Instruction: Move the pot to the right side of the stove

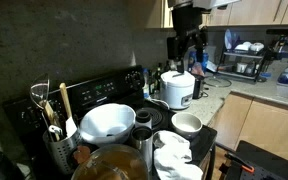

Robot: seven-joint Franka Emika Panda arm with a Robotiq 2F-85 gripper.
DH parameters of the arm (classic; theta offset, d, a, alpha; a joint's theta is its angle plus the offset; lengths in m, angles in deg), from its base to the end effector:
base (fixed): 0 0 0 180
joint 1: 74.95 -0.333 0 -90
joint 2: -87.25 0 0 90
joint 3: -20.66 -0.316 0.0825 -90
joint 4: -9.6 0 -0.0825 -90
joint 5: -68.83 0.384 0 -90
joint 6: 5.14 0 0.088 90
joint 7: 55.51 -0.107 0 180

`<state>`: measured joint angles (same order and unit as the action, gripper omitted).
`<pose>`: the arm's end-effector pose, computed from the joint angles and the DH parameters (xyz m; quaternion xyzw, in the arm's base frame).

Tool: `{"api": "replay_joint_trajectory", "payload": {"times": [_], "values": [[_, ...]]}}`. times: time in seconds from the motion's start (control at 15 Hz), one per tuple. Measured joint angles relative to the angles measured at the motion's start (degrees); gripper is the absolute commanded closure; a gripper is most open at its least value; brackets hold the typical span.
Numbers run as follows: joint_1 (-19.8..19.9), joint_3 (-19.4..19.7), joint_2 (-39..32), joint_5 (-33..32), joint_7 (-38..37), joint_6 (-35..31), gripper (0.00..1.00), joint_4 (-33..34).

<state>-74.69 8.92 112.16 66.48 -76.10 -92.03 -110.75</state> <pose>0.3953 0.0894 0.5775 0.9907 -0.0911 -0.0587 0.0819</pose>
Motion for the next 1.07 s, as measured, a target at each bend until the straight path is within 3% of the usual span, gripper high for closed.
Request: {"api": "replay_joint_trajectory", "payload": {"times": [0.53, 1.07], "values": [[-0.87, 0.34, -0.35, 0.38, 0.18, -0.47, 0.00, -0.14], [-7.91, -2.61, -7.11, 6.17, 0.17, -12.06, 0.00, -0.91]]}}
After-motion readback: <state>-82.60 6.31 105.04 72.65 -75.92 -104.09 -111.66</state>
